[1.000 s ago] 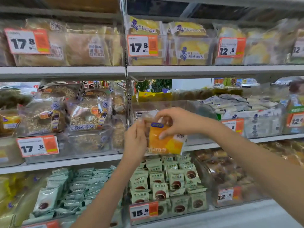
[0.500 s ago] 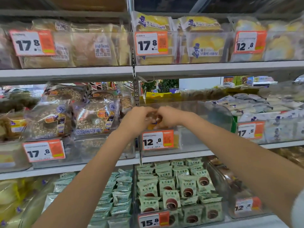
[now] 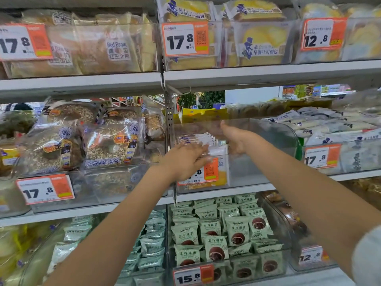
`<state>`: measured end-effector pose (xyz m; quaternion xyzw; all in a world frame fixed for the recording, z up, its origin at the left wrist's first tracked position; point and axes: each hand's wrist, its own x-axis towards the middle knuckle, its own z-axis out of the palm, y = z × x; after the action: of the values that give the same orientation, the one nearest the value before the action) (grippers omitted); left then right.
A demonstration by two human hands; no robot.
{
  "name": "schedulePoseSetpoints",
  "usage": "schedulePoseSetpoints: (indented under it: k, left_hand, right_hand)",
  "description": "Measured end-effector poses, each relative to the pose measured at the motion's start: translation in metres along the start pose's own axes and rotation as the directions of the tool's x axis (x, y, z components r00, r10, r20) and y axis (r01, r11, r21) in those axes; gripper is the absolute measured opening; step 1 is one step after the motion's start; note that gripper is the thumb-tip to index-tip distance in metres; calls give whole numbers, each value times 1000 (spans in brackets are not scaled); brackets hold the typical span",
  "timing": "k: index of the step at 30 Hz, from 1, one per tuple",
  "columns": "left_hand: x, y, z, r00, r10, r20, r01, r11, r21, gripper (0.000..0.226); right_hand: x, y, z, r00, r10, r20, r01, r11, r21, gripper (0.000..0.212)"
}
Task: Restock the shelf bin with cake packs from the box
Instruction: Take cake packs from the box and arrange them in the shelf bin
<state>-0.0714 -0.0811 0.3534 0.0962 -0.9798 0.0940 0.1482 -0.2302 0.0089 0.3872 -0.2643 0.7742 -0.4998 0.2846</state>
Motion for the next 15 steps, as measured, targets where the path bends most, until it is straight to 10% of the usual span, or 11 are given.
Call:
schedulePoseSetpoints:
  k: [8, 10, 13, 15]
  left_hand:
    - [1, 4, 9, 996, -94, 3, 93, 992, 89, 61]
    - [-15, 11, 13, 976, -23, -215, 42, 996, 84, 51]
    - [-57, 36, 39, 731, 106, -674, -107, 993, 39, 25]
    - [-85, 60, 70, 703, 78, -707, -152, 987, -43, 21]
  right_hand:
    - [-11, -1, 21, 983, -153, -103, 130, 971, -198, 70]
    - [-34, -1, 21, 879, -380, -290, 280, 901, -332, 65]
    - [-69, 27, 28, 621, -672, -403, 582, 740, -338, 39]
    - [-92, 72, 40, 448, -791, -417, 728, 593, -344, 22]
